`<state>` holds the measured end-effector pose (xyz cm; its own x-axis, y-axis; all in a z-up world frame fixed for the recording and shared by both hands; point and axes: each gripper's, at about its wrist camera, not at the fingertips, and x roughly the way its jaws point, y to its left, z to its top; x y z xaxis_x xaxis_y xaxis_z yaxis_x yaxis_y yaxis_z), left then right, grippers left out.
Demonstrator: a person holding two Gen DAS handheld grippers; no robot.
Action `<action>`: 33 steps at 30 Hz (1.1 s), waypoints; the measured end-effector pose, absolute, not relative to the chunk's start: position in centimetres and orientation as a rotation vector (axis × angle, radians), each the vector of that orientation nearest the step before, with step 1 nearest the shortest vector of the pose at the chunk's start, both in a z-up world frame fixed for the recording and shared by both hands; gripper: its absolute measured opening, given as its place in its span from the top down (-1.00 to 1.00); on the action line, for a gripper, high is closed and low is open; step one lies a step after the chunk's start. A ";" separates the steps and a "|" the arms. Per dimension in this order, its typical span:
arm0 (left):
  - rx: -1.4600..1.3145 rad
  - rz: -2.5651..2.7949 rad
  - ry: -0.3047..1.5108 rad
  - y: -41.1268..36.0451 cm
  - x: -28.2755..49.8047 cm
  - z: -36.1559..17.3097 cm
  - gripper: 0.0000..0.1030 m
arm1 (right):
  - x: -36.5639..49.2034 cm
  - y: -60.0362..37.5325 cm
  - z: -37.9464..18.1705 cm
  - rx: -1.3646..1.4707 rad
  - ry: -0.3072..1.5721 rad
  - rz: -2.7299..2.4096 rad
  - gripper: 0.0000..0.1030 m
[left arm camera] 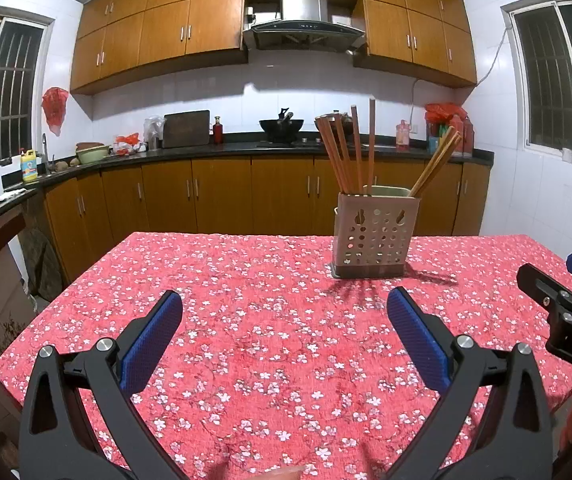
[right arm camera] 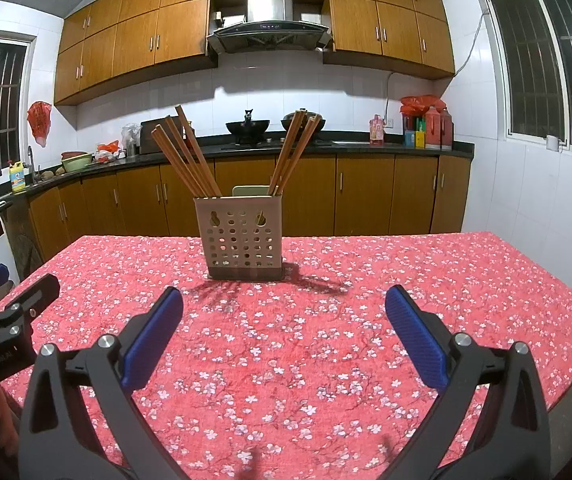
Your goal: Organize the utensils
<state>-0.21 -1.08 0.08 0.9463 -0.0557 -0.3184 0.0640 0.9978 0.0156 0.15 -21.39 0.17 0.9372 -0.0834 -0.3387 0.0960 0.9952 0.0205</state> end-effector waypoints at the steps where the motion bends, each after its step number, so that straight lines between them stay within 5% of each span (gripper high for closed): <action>1: 0.026 -0.062 0.324 -1.2 -0.3 0.0 -0.97 | 0.2 -21.3 0.2 0.037 0.345 -0.092 -0.92; 33: 0.027 -0.064 0.325 -1.1 -0.2 0.1 -0.97 | 0.1 -21.3 0.0 0.046 0.347 -0.092 -0.92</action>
<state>-0.22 -1.06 0.06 0.9455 -0.0588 -0.3203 0.0673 0.9976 0.0158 0.12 -21.26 -0.02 0.9364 -0.0818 -0.3412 0.0976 0.9948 0.0292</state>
